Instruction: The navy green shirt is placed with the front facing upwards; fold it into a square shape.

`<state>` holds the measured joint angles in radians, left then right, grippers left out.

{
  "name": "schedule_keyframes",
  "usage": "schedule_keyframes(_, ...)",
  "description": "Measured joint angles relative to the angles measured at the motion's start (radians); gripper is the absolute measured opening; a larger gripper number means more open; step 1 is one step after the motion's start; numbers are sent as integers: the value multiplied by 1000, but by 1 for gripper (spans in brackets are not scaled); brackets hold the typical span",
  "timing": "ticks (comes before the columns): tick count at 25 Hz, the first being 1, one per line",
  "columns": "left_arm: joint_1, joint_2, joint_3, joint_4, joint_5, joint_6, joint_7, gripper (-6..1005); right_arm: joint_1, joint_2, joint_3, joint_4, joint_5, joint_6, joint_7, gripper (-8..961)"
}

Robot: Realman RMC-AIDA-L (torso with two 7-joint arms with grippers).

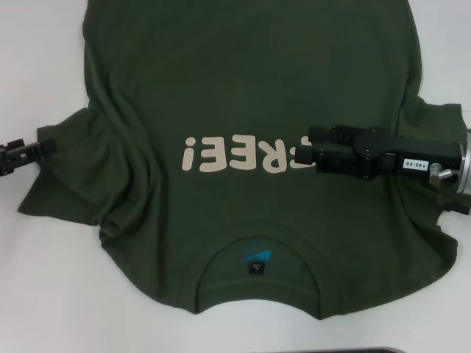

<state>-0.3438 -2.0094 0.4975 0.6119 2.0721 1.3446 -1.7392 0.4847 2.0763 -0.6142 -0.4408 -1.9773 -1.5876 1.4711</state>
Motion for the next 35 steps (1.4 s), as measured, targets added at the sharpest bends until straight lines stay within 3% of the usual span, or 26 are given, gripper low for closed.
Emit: schedule_keyframes(35,0,-19,26,-8,2,7,15,771,-7,-1,1,4,0,-5,6,821)
